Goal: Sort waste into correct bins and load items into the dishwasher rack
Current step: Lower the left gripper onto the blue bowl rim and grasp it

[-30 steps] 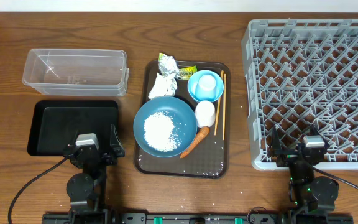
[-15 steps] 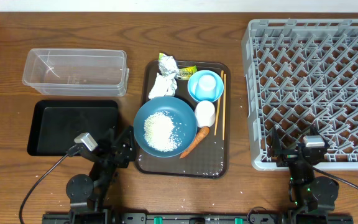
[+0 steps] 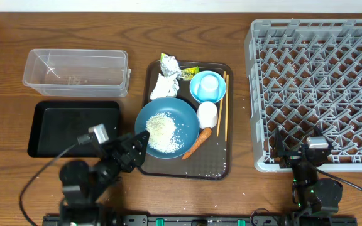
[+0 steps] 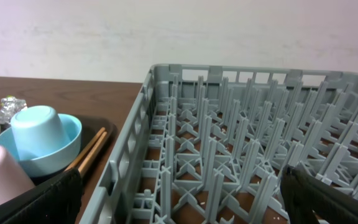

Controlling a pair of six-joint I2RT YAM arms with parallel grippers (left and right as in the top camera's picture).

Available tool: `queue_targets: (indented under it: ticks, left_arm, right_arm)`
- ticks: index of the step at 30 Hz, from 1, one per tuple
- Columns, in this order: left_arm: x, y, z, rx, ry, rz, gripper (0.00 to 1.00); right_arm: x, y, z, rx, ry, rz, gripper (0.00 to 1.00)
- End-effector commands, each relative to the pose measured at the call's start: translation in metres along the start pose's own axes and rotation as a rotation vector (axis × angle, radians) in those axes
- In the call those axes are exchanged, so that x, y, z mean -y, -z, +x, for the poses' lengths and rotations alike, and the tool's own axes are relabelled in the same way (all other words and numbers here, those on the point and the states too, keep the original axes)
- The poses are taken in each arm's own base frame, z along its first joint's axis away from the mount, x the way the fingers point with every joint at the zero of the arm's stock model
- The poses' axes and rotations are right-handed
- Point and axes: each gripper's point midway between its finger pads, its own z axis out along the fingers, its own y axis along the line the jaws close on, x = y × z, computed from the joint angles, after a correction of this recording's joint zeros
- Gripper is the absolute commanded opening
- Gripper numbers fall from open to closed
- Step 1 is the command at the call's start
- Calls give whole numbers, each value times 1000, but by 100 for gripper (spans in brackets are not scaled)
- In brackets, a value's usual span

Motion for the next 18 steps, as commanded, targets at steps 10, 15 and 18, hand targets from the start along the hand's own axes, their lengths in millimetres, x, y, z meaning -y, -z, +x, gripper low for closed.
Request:
queue_targets:
  ticks: [10, 15, 18]
  left_arm:
    - [-16, -1, -2, -479, -13, -437, 98]
    - [-4, -27, 23, -618, -101, -400, 98]
    - [-2, -40, 34, -628, -242, -438, 98]
  right_arm:
    - [1, 0, 1, -1, 8, 6, 99]
    - [1, 0, 1, -1, 8, 6, 99]
    - [1, 0, 1, -1, 8, 6, 99]
